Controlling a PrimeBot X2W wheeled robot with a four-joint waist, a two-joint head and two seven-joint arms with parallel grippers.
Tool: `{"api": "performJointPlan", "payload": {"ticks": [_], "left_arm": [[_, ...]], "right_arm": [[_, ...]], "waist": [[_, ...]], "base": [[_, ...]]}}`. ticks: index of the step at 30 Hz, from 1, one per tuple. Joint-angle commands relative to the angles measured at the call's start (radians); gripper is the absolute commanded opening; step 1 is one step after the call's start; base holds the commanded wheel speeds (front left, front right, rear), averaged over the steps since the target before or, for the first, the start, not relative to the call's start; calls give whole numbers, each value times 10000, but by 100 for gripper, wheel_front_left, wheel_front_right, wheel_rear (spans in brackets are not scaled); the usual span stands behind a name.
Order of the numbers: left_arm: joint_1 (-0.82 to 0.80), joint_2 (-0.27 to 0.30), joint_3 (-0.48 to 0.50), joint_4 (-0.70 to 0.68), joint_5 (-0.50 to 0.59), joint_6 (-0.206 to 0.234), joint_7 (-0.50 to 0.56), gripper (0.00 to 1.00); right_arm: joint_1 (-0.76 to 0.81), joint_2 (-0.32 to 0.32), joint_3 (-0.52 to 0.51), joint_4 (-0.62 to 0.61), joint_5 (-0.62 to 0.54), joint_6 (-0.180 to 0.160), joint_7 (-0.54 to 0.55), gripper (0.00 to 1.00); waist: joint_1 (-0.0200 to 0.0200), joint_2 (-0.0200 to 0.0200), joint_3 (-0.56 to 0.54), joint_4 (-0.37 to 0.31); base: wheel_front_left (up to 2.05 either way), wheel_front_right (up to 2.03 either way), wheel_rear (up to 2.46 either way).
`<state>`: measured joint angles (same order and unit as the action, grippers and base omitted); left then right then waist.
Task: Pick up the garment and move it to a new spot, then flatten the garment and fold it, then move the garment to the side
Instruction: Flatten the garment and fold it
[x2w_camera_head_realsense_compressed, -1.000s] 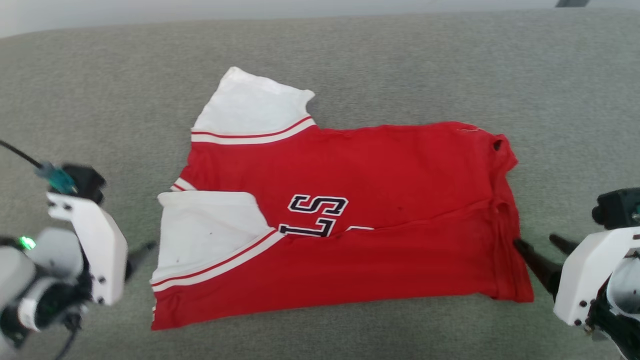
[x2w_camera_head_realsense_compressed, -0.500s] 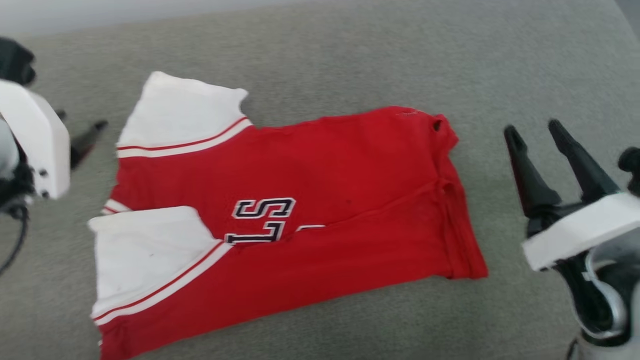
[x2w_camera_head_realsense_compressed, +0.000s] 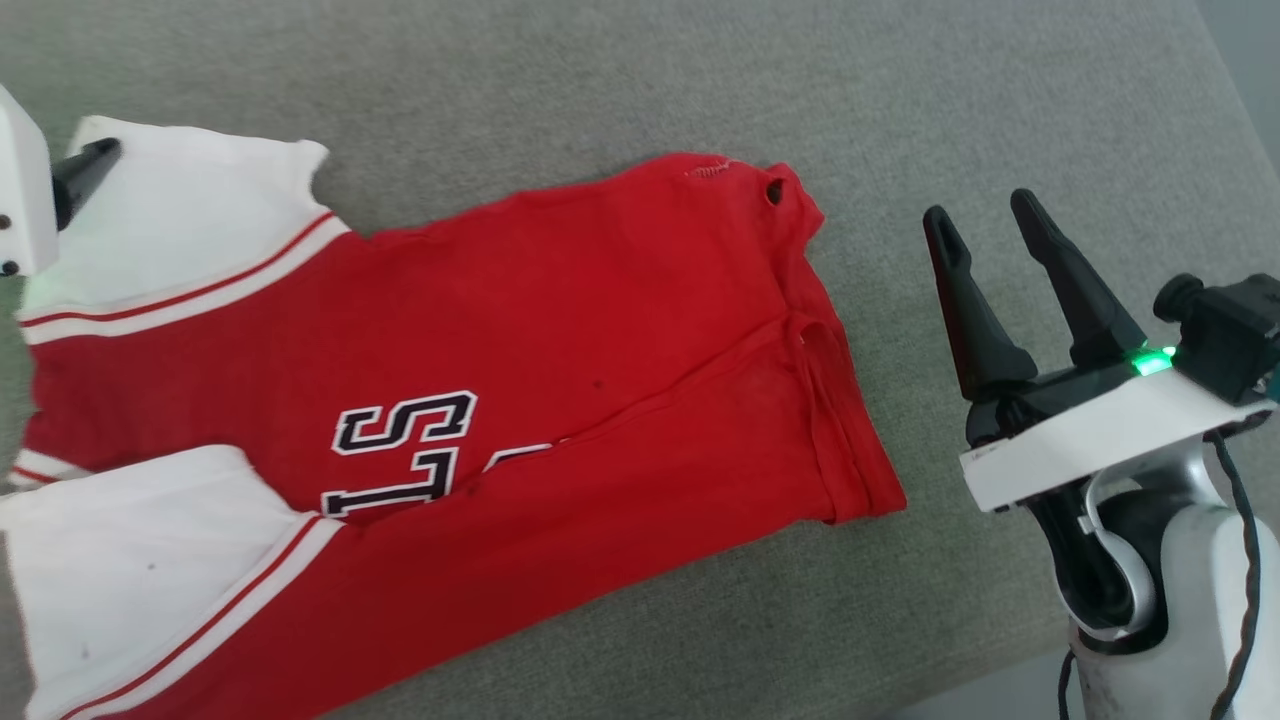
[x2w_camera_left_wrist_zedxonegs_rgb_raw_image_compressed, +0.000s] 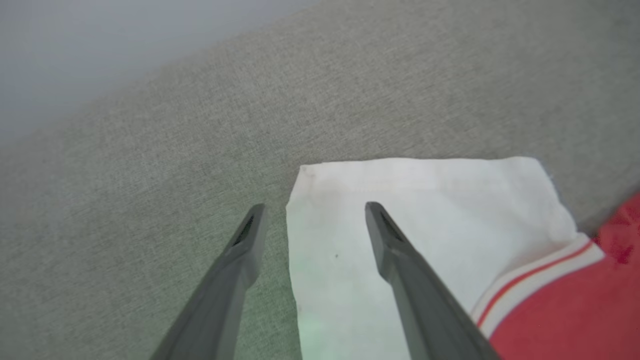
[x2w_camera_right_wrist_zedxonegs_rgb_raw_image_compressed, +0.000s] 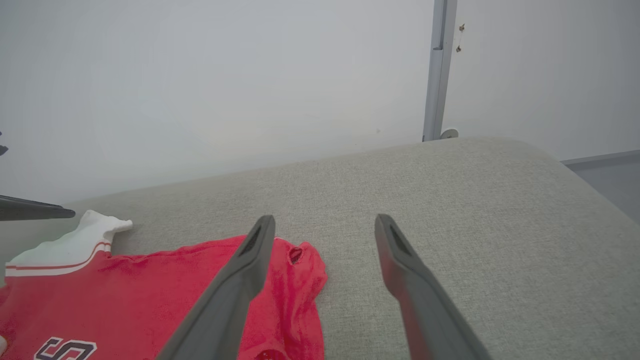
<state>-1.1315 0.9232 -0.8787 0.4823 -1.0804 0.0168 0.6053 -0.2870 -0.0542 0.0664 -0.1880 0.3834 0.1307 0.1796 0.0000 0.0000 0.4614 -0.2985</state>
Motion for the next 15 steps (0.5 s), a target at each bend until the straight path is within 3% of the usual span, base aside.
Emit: {"api": "performJointPlan", "payload": {"ticks": [1, 9, 10, 11, 15], "left_arm": [[-143, -35, -30, 114, 98, -79, 46, 100], [-290, -676, -331, 1535, 4, 56, 779, 100], [-262, -777, -453, 1655, -38, 39, 1058, 65], [-239, -873, -526, 1750, -59, 9, 1254, 0], [-493, -1202, -718, 1880, 34, -126, 1628, 0]], "right_arm": [[-147, 29, 27, 43, 25, 1, -104, 100], [-879, -36, 421, 471, 113, 1, 404, 100], [-1049, -87, 483, 548, 143, 1, 570, 100], [-1228, -157, 569, 641, 151, 1, 740, 100], [-2179, -380, 928, 1310, 386, 1, 1593, 100]], "waist": [[0, 0, 258, -214], [0, 0, 689, -179], [0, 0, 735, -135], [0, 0, 780, -92], [0, 0, 945, 91]], "base": [[0, 0, 0], [0, 0, 0], [0, 0, 0], [0, 0, 0], [0, 0, 0]]}}
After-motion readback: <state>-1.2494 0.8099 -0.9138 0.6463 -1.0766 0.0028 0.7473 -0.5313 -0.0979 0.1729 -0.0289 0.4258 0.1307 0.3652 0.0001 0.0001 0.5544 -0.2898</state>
